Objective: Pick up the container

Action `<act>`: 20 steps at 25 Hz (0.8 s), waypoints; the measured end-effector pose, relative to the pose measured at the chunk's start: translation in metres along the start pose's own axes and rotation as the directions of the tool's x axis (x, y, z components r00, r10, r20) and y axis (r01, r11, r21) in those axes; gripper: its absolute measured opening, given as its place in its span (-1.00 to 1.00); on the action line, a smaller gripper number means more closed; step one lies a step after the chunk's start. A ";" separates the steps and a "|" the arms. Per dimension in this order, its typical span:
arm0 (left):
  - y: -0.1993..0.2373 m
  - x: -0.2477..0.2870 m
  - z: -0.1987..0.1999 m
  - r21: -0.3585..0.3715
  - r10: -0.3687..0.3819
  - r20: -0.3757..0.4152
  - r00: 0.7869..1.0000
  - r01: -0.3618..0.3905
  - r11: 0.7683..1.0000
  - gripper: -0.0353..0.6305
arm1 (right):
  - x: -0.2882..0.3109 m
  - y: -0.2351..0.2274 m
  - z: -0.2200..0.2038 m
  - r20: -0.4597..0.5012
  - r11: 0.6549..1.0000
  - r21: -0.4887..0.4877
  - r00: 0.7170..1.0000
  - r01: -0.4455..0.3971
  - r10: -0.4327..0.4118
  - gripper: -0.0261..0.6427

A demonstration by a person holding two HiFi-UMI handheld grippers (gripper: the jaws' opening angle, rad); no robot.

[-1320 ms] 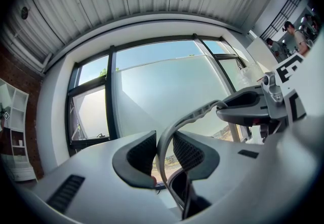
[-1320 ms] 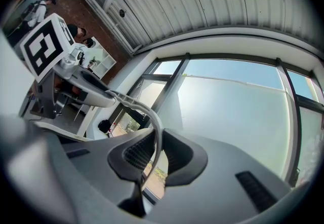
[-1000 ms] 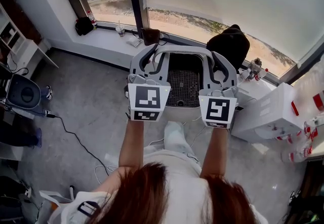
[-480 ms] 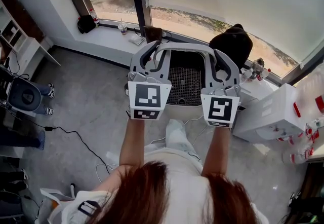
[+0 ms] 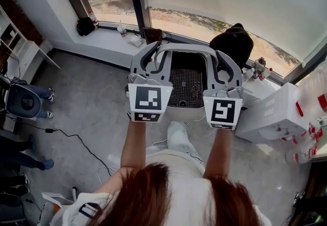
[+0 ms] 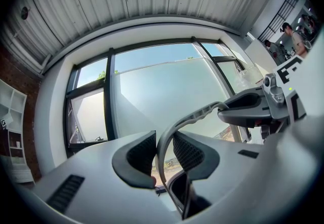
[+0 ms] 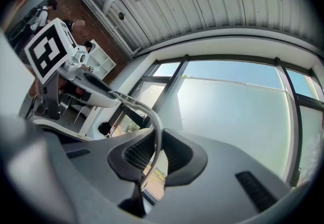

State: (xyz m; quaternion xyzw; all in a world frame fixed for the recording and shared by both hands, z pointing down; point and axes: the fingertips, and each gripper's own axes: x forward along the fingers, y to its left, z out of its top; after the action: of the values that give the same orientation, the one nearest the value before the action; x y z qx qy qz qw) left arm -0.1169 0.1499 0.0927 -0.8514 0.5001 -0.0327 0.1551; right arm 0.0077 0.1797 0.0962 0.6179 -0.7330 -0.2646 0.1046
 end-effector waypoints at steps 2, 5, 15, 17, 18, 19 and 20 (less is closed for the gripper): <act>-0.002 0.000 0.000 0.000 -0.003 0.000 1.000 0.003 1.000 -0.55 | -0.002 -0.001 -0.001 -0.002 1.000 0.000 1.000 0.000 0.000 -0.74; -0.002 -0.001 0.000 0.001 -0.008 -0.001 1.000 0.008 1.000 -0.55 | -0.003 0.000 -0.001 -0.004 1.000 0.000 1.000 -0.002 0.002 -0.74; -0.003 -0.001 -0.001 0.000 -0.019 -0.003 1.000 0.019 1.000 -0.55 | -0.003 0.001 -0.002 -0.014 1.000 0.005 1.000 0.005 -0.005 -0.74; -0.001 0.000 -0.002 -0.002 -0.020 -0.006 1.000 0.020 1.000 -0.55 | -0.001 0.001 -0.002 -0.017 1.000 0.003 1.000 0.004 -0.004 -0.74; 0.000 0.001 -0.002 -0.004 -0.021 -0.007 1.000 0.021 1.000 -0.55 | 0.000 0.001 -0.001 -0.019 1.000 0.002 1.000 0.003 -0.003 -0.74; 0.001 0.001 -0.002 -0.005 -0.020 -0.008 1.000 0.020 1.000 -0.55 | 0.000 0.002 -0.001 -0.020 1.000 0.002 1.000 0.002 -0.002 -0.74; 0.002 0.001 -0.002 -0.006 -0.019 -0.008 1.000 0.019 1.000 -0.55 | 0.001 0.003 -0.001 -0.021 1.000 0.002 1.000 0.000 0.000 -0.74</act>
State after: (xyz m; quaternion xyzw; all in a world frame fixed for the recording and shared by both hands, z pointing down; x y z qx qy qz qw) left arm -0.1185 0.1481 0.0945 -0.8565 0.4925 -0.0360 0.1502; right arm 0.0054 0.1788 0.0982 0.6208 -0.7319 -0.2577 0.1116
